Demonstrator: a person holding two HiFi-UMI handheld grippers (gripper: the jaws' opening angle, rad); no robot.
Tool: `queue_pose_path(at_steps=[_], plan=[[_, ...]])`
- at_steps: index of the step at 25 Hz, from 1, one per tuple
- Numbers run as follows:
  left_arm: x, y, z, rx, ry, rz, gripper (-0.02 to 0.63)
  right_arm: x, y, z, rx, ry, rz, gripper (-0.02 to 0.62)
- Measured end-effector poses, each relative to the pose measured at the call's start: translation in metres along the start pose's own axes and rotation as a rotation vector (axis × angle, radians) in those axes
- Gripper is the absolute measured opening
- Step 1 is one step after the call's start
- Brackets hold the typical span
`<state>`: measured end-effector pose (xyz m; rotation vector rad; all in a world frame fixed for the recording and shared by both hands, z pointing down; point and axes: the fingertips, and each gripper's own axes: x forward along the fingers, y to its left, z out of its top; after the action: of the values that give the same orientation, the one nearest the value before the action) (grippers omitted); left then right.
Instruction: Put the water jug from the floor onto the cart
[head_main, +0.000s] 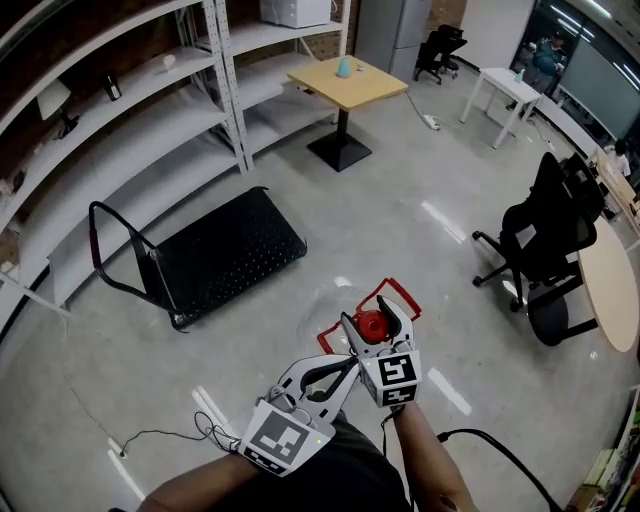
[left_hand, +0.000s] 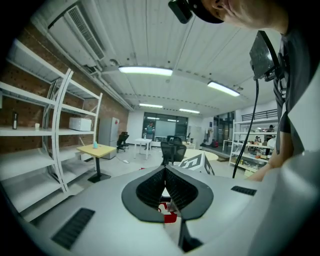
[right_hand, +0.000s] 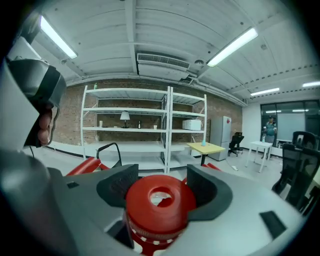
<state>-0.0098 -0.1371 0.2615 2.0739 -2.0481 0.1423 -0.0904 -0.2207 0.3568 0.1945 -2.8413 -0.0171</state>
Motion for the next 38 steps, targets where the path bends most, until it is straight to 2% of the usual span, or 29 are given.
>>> queue_pose_path(at_steps=[8,14,18,22,28,31,34,38], plan=[[0.034,0.164,0.027,-0.030,-0.014,0.163,0.005,0.174,0.013,0.047,-0.039,0.007,0.178,0.293],[0.018,0.278,0.038,-0.061,-0.026,0.315,0.005,0.288,0.049,0.086,-0.129,-0.013,0.294,0.295],[-0.013,0.359,0.046,-0.077,-0.038,0.377,0.003,0.365,0.085,0.116,-0.161,-0.015,0.336,0.294],[-0.048,0.453,0.030,-0.079,-0.041,0.387,0.005,0.452,0.122,0.126,-0.160,-0.008,0.327,0.295],[-0.095,0.598,0.007,-0.041,-0.029,0.340,0.005,0.583,0.171,0.131,-0.127,0.004,0.269,0.295],[-0.102,0.660,-0.008,-0.065,-0.020,0.342,0.005,0.643,0.189,0.127,-0.119,0.015,0.272,0.295],[-0.098,0.706,-0.030,-0.063,0.006,0.351,0.004,0.699,0.202,0.113,-0.115,0.008,0.294,0.295],[-0.082,0.758,-0.086,-0.102,0.023,0.407,0.005,0.770,0.221,0.071,-0.114,-0.018,0.353,0.293]])
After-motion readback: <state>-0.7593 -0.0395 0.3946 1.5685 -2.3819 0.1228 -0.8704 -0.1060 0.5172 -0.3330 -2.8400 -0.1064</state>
